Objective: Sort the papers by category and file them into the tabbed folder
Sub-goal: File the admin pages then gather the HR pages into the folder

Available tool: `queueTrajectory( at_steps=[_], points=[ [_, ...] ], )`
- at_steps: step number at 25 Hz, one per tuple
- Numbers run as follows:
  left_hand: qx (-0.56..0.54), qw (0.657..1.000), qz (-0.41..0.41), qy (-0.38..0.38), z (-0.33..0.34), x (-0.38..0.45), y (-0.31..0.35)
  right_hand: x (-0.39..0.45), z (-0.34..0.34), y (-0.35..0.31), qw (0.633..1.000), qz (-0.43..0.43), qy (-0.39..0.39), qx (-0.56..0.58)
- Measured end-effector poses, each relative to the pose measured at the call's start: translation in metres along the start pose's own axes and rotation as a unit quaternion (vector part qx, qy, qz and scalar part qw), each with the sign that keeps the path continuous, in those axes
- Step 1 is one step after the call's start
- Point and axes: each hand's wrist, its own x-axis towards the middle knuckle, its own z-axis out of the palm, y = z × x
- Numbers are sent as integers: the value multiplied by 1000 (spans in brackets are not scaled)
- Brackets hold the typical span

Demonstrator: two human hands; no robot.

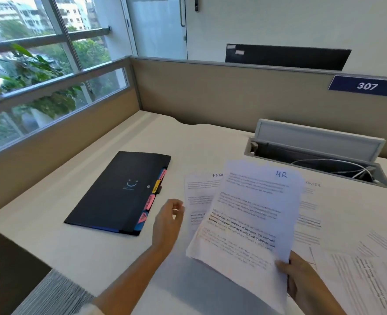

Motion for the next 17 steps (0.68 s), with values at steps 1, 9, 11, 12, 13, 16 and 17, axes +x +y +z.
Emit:
queueTrajectory(
  at_steps=[1,9,11,12,13,16,17],
  points=[
    [82,996,12,45,-17,11,-16,6,4,2,1000,3,-6,0],
    [389,910,-138,-35,-72,61,-80,28,47,-10,998,25,-42,30],
    [415,897,-141,-56,-70,63,-80,29,57,-15,998,25,-53,26],
    [423,893,-144,-63,-70,65,-78,30,61,-16,998,26,-53,24],
    [423,892,-145,-70,-70,67,-75,31,65,-16,998,28,-54,19],
    [404,899,-140,-97,-71,72,-72,34,75,-11,998,32,-47,25],
    [397,902,-135,-105,-73,73,-70,35,78,-8,998,32,-43,29]
  ],
)
